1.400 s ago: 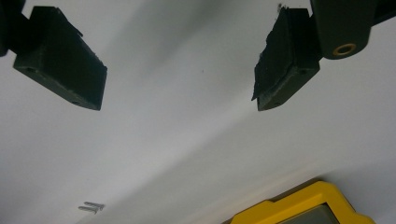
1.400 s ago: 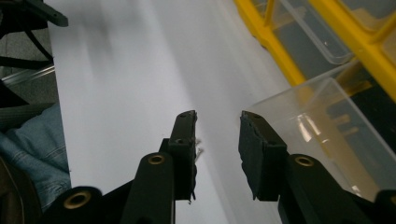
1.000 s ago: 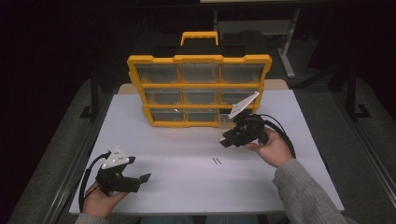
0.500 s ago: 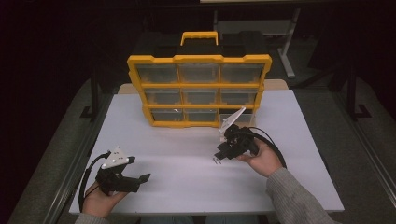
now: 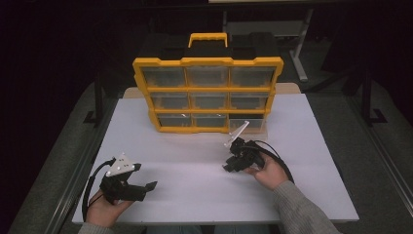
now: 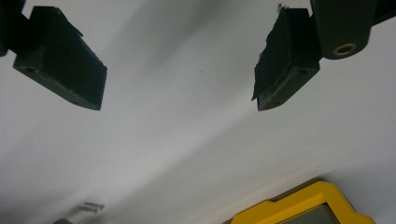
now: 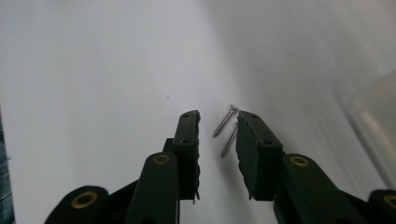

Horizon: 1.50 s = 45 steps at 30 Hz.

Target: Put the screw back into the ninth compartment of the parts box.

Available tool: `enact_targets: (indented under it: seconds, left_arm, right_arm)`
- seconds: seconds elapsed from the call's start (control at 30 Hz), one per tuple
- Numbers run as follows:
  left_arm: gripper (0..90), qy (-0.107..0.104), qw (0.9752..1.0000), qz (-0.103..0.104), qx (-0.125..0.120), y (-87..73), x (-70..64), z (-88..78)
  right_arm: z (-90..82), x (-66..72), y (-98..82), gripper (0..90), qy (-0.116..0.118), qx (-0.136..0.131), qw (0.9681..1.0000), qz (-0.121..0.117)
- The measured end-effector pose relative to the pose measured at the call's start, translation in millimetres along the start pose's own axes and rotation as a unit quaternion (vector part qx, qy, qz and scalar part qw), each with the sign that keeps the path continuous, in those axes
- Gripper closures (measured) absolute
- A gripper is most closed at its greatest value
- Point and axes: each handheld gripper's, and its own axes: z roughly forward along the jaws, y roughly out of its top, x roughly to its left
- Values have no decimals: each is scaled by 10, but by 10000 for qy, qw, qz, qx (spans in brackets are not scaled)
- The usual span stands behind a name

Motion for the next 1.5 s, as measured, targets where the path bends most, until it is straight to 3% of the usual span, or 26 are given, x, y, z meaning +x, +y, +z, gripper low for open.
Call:
enact_targets:
  seconds: [0.47,0.8,1.03,1.33,1.5]
  left_arm:
    - [164,-2,10000,-13,-4,-2,2,0]
    - [164,3,10000,-13,-17,2,0,-6]
    - [164,2,10000,5,-2,0,1,1]
    - [164,-2,10000,-21,-23,-5,7,3]
    - [164,4,10000,-19,-20,-3,1,2]
  right_arm:
    - [173,-39,-21,757,-184,206,9995,122]
    - [190,-44,-13,862,-330,256,9991,-103]
    - [180,-102,-31,869,-164,201,9996,77]
    - [144,-126,-30,871,41,130,9999,99]
    - [34,-113,2,870,183,66,9998,98]
